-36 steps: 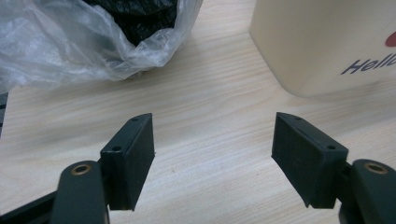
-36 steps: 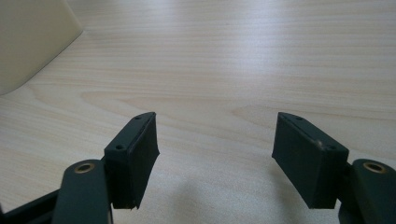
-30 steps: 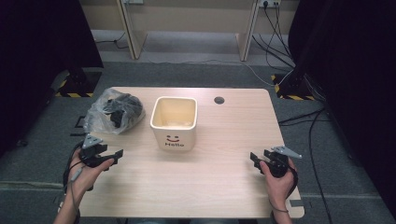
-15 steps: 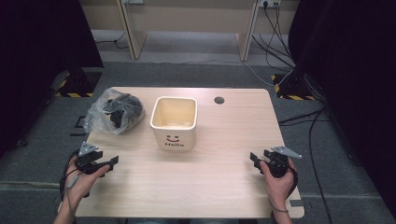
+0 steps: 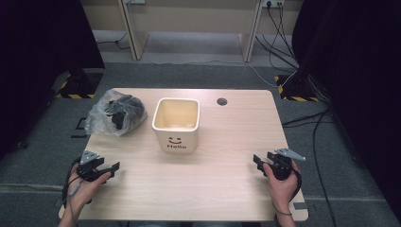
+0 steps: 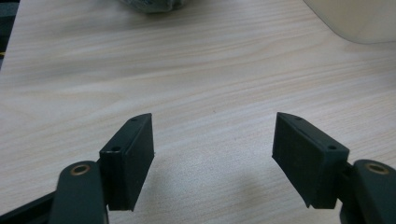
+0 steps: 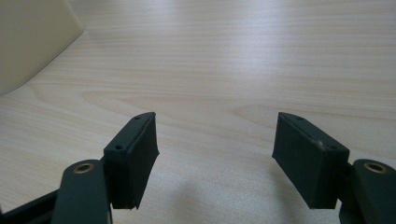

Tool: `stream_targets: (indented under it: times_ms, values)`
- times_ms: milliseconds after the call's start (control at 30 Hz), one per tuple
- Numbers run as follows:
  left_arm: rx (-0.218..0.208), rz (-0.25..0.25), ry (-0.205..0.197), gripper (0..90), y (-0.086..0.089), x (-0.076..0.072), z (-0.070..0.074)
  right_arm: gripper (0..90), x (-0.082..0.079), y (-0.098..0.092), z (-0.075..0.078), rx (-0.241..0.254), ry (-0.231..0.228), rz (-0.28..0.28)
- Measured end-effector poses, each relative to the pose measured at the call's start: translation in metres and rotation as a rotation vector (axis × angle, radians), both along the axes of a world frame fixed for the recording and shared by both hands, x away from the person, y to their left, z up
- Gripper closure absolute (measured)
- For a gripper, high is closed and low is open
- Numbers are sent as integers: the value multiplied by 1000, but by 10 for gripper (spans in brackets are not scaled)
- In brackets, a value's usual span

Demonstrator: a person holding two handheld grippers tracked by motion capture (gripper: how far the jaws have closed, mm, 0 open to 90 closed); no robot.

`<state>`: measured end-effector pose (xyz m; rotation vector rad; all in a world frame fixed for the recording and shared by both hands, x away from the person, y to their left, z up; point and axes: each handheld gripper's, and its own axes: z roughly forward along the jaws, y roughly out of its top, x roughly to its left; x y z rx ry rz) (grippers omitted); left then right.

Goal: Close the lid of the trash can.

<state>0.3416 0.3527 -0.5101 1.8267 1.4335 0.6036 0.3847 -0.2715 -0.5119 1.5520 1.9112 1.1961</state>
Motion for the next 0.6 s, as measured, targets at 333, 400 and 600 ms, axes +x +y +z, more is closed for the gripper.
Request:
stream_targets:
  times_ms: [333,400,600]
  values:
    - [2,-10,-38,287,-2,-2,-12,309,0,0,0,-1,-1,1]
    - [4,-15,-53,287,-2,-2,-12,309,0,0,0,-1,-1,1]
    - [1,-14,-63,287,-3,-3,-12,309,0,0,0,0,-2,1]
